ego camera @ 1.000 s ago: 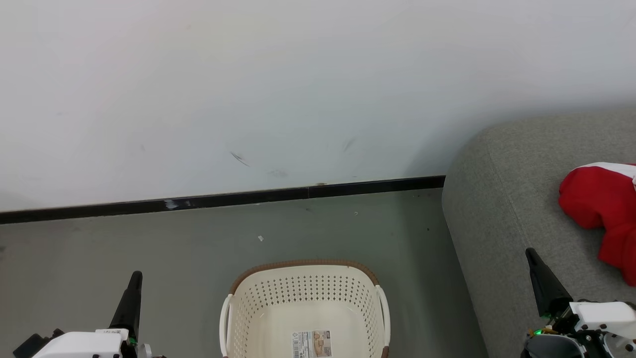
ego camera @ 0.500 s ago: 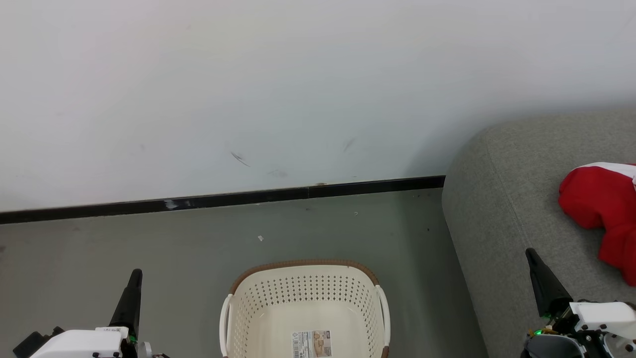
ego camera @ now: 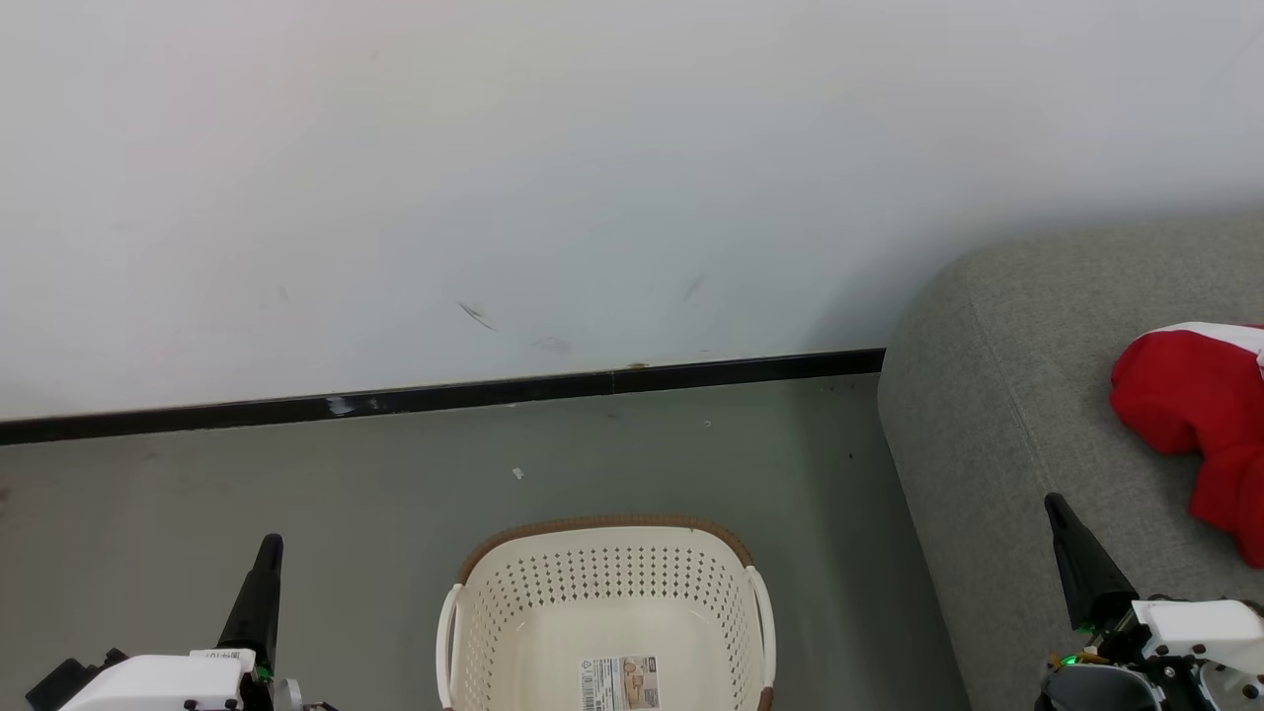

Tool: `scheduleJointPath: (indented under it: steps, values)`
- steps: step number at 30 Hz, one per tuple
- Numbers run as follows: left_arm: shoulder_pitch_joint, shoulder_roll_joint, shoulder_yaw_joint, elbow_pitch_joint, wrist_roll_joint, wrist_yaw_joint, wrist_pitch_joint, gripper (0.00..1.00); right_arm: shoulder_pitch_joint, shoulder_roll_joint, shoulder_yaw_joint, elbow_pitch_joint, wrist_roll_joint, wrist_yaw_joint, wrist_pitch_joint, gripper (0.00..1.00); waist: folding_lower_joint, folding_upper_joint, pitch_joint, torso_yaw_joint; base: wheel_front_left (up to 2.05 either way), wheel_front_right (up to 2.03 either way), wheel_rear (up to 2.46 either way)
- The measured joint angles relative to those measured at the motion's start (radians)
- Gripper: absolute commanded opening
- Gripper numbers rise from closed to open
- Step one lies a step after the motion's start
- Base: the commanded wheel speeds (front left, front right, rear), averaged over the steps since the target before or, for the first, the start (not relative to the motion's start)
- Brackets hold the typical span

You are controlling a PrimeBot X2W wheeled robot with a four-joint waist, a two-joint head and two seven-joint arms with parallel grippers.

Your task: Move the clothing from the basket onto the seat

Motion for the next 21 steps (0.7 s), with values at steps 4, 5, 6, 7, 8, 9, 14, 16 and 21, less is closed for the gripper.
scheduleJointPath:
  steps: [4,5,6,7,8,9,14,16,21]
  values:
    - [0.0,0.0,0.0,0.0,0.0,0.0,0.0,0.0,0.0,0.0,-0.001,0.0,0.0,0.0,0.0,0.0,0.0,0.0,0.0,0.0,0.0,0.0,0.0]
    - [0.0,0.0,0.0,0.0,0.0,0.0,0.0,0.0,0.0,0.0,-0.001,0.0,0.0,0.0,0.0,0.0,0.0,0.0,0.0,0.0,0.0,0.0,0.0]
    - [0.0,0.0,0.0,0.0,0.0,0.0,0.0,0.0,0.0,0.0,-0.001,0.0,0.0,0.0,0.0,0.0,0.0,0.0,0.0,0.0,0.0,0.0,0.0]
    - [0.0,0.0,0.0,0.0,0.0,0.0,0.0,0.0,0.0,0.0,-0.001,0.0,0.0,0.0,0.0,0.0,0.0,0.0,0.0,0.0,0.0,0.0,0.0]
    - [0.0,0.0,0.0,0.0,0.0,0.0,0.0,0.0,0.0,0.0,-0.001,0.0,0.0,0.0,0.0,0.0,0.0,0.0,0.0,0.0,0.0,0.0,0.0]
    - [0.0,0.0,0.0,0.0,0.0,0.0,0.0,0.0,0.0,0.0,-0.002,0.0,0.0,0.0,0.0,0.0,0.0,0.0,0.0,0.0,0.0,0.0,0.0]
    - [0.0,0.0,0.0,0.0,0.0,0.0,0.0,0.0,0.0,0.0,-0.002,0.001,0.0,0.0,0.0,0.0,-0.0001,0.0,0.0,0.0,0.0,0.0,0.0]
    - [0.0,0.0,0.0,0.0,0.0,0.0,0.0,0.0,0.0,0.001,-0.002,0.001,0.0,0.0,0.0,0.0,-0.0001,0.0,0.0,0.0,0.0,0.0,0.0]
    - [0.0,0.0,0.0,0.0,-0.001,0.0,0.0,0.0,0.0,0.001,-0.003,0.001,0.0,0.0,0.0,0.0,-0.0001,0.0,0.0,0.0,0.0,0.0,0.0]
